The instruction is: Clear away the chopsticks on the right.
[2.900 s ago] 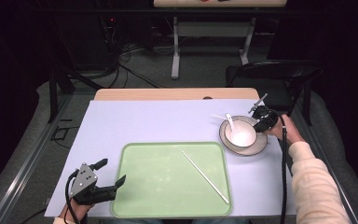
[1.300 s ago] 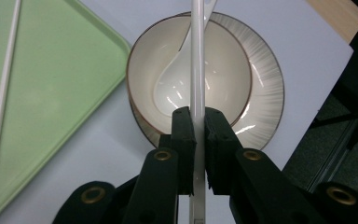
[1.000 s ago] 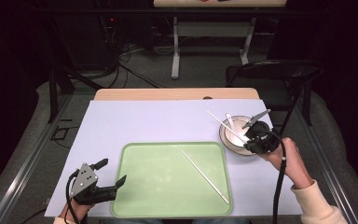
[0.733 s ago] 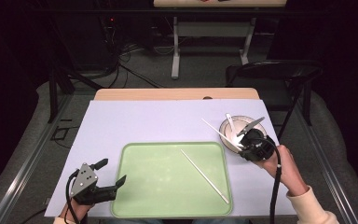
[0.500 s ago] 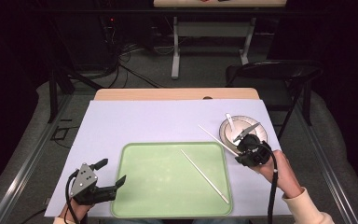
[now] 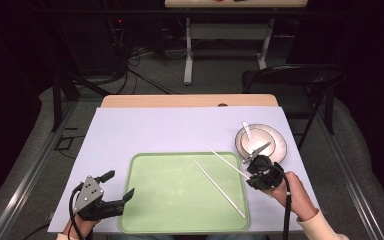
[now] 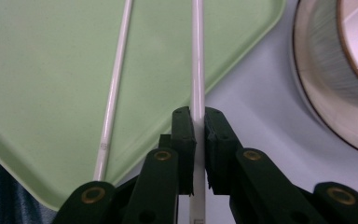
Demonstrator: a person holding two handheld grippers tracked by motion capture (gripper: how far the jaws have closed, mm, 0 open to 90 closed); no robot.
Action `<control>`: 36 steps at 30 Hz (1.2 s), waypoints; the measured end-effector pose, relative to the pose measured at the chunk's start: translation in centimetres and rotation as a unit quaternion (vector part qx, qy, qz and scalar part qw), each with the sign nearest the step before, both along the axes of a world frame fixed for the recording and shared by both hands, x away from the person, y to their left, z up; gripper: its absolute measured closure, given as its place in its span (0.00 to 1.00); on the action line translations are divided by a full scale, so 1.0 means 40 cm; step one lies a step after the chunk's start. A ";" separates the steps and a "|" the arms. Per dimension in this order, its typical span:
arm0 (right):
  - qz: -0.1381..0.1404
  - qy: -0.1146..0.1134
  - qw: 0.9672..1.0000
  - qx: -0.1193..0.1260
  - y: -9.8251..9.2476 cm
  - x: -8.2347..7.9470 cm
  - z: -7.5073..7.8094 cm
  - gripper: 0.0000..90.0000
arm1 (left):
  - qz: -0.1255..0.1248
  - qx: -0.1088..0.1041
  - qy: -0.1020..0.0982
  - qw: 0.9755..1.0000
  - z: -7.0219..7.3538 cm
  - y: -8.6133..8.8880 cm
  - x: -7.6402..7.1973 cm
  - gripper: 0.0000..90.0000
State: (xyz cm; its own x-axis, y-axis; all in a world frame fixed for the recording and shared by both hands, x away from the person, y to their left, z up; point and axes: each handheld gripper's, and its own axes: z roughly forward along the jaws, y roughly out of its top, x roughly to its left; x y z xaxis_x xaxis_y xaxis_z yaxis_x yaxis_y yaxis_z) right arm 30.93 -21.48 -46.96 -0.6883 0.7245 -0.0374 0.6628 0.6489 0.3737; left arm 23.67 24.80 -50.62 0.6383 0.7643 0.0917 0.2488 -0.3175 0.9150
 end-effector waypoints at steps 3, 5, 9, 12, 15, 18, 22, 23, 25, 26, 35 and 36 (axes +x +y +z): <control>0.001 0.008 1.000 -0.001 0.006 -0.003 -0.013 0.93 | 0.000 0.000 -0.001 1.000 0.000 0.001 -0.001 0.17; 0.000 0.015 1.000 -0.002 0.010 -0.005 -0.024 0.93 | -0.001 0.003 -0.001 1.000 0.000 0.001 -0.001 0.17; -0.007 0.022 1.000 -0.004 0.021 -0.007 -0.036 0.93 | 0.003 -0.003 -0.002 1.000 0.000 0.003 -0.005 0.17; -0.009 0.031 0.999 -0.004 0.048 -0.008 -0.054 0.93 | -0.002 0.003 -0.002 1.000 0.000 0.001 -0.003 0.17; -0.004 0.034 0.999 -0.008 0.063 -0.004 -0.064 0.93 | -0.001 0.002 -0.002 1.000 0.000 0.000 -0.002 0.17; -0.010 0.042 0.999 -0.015 0.086 0.004 -0.083 0.93 | -0.001 0.002 -0.002 1.000 0.000 0.000 -0.003 0.17; -0.015 0.049 0.998 -0.023 0.104 0.020 -0.106 0.93 | 0.000 0.003 -0.001 1.000 0.000 0.000 -0.002 0.17; -0.016 0.050 0.998 -0.025 0.106 0.025 -0.111 0.93 | 0.000 0.003 -0.002 1.000 -0.001 -0.001 -0.001 0.17; -0.020 0.051 0.998 -0.024 0.111 0.033 -0.118 0.93 | -0.001 0.005 0.000 1.000 0.000 0.000 -0.001 0.17; -0.019 0.050 0.998 -0.025 0.112 0.036 -0.120 0.93 | 0.000 0.005 0.000 1.000 0.000 0.000 0.000 0.17; -0.022 0.051 0.998 -0.012 0.139 0.048 -0.136 0.92 | -0.001 0.005 0.002 1.000 -0.001 -0.002 0.001 0.17; -0.021 0.051 0.998 -0.008 0.143 0.048 -0.138 0.92 | -0.001 0.006 0.001 1.000 0.000 -0.001 0.000 0.17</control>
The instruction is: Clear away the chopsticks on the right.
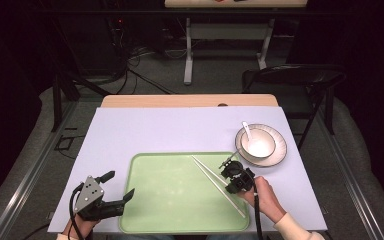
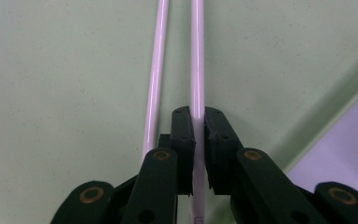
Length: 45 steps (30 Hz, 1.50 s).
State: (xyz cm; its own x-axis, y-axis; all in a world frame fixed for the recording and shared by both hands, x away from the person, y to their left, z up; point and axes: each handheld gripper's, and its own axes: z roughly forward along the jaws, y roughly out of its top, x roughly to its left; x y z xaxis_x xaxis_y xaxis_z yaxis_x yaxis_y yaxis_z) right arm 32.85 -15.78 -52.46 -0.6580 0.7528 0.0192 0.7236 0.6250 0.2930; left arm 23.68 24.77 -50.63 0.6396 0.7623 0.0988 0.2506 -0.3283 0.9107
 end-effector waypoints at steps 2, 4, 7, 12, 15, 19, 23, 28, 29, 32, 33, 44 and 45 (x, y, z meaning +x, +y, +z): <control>0.001 -0.001 1.000 0.003 0.006 -0.002 -0.001 0.91 | 0.001 -0.001 0.001 1.000 0.000 0.000 0.000 0.17; 0.004 -0.006 1.000 -0.001 0.009 -0.004 -0.001 0.86 | 0.001 -0.001 0.001 1.000 0.000 0.000 0.000 0.17; 0.007 -0.003 1.000 0.003 0.007 -0.004 -0.001 0.85 | 0.000 -0.002 0.000 1.000 0.000 0.000 0.001 0.17; 0.026 -0.021 0.999 0.006 -0.001 -0.012 0.011 0.63 | 0.001 -0.002 0.001 1.000 0.000 0.001 0.001 0.17; 0.031 -0.030 0.999 0.011 -0.006 -0.014 0.019 0.56 | 0.001 -0.003 0.001 1.000 0.000 0.001 0.001 0.17; 0.044 -0.066 0.996 0.036 -0.027 -0.022 0.042 0.38 | 0.003 -0.004 0.000 1.000 -0.001 0.001 0.001 0.17; 0.044 -0.103 0.992 0.054 -0.053 -0.030 0.066 0.24 | 0.004 -0.004 0.001 1.000 -0.001 0.001 0.001 0.17; 0.049 -0.144 0.985 0.079 -0.095 -0.041 0.094 0.16 | 0.003 -0.004 0.003 1.000 0.000 0.001 0.001 0.17; 0.049 -0.144 0.985 0.079 -0.095 -0.041 0.094 0.16 | 0.003 -0.004 0.003 1.000 0.000 0.001 0.001 0.17; 0.057 -0.170 0.980 0.091 -0.127 -0.060 0.113 0.13 | 0.005 -0.005 0.002 1.000 -0.001 0.001 0.002 0.17; 0.057 -0.170 0.980 0.091 -0.127 -0.060 0.113 0.13 | 0.005 -0.005 0.002 1.000 -0.001 0.001 0.002 0.17; 0.032 -0.221 0.969 0.101 -0.226 -0.117 0.151 0.06 | 0.005 -0.003 0.004 1.000 0.000 0.000 0.002 0.17; 0.029 -0.232 0.967 0.105 -0.238 -0.124 0.153 0.06 | 0.005 -0.003 0.005 1.000 0.000 0.000 0.003 0.17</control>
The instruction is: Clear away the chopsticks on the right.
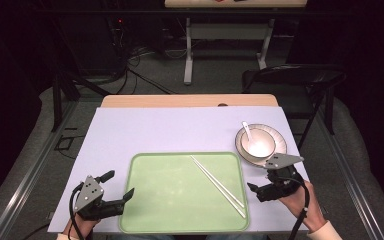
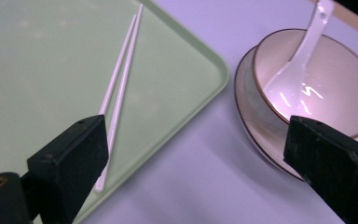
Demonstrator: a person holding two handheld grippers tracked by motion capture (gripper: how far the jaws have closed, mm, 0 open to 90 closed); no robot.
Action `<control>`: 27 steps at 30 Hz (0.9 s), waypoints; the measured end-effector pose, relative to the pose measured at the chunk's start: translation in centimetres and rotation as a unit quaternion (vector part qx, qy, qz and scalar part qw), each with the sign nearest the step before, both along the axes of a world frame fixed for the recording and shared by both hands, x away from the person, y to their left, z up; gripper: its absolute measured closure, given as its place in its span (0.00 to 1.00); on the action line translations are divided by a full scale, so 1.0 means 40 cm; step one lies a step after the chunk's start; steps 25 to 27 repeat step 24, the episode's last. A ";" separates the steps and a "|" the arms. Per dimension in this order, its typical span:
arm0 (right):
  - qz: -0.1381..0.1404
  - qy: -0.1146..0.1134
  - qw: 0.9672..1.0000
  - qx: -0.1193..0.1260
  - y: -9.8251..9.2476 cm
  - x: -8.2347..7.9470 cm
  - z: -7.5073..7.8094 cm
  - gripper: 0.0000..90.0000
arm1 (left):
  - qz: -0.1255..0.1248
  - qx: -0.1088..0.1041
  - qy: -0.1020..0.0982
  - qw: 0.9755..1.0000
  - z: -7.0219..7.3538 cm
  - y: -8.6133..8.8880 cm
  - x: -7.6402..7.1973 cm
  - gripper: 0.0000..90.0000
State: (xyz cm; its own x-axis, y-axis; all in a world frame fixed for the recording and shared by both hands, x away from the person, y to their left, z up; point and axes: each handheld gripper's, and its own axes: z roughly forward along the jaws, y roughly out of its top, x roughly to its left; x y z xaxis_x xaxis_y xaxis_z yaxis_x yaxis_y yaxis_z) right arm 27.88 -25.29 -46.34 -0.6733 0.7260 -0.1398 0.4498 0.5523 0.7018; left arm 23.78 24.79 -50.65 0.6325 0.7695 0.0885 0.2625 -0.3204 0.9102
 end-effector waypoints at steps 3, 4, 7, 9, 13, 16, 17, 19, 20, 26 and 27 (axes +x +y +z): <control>-0.009 -0.014 1.000 0.008 -0.034 -0.025 0.001 0.05 | 0.001 -0.001 0.000 1.000 0.000 0.000 0.000 0.17; -0.009 -0.014 1.000 0.008 -0.034 -0.025 0.001 0.05 | 0.001 -0.001 0.000 1.000 0.000 0.000 0.000 0.17; -0.016 -0.027 0.999 0.017 -0.057 -0.048 -0.004 0.03 | 0.000 0.000 0.000 1.000 0.000 0.000 0.000 0.17; -0.021 -0.051 0.998 0.032 -0.083 -0.083 -0.015 0.02 | 0.001 -0.001 0.000 1.000 0.000 -0.001 0.000 0.17; -0.029 -0.055 0.997 0.036 -0.110 -0.119 -0.040 0.01 | 0.001 0.000 0.000 1.000 0.000 0.000 0.000 0.17; -0.036 -0.056 0.997 0.047 -0.124 -0.134 -0.054 0.01 | 0.001 0.000 0.000 1.000 0.000 -0.001 0.000 0.17; -0.040 -0.054 0.996 0.058 -0.134 -0.147 -0.066 0.00 | -0.001 0.001 -0.001 1.000 0.000 -0.002 0.001 0.17; -0.032 -0.045 0.997 0.063 -0.136 -0.154 -0.074 0.00 | 0.000 0.000 0.000 1.000 0.000 -0.003 0.001 0.17; -0.032 -0.045 0.997 0.063 -0.136 -0.154 -0.074 0.00 | 0.000 0.000 0.000 1.000 0.000 -0.003 0.001 0.17; -0.024 -0.040 0.997 0.061 -0.129 -0.163 -0.082 0.00 | -0.003 0.004 -0.001 1.000 0.000 -0.004 0.002 0.17; -0.024 -0.040 0.997 0.061 -0.129 -0.163 -0.082 0.00 | -0.003 0.004 -0.001 1.000 0.000 -0.004 0.002 0.17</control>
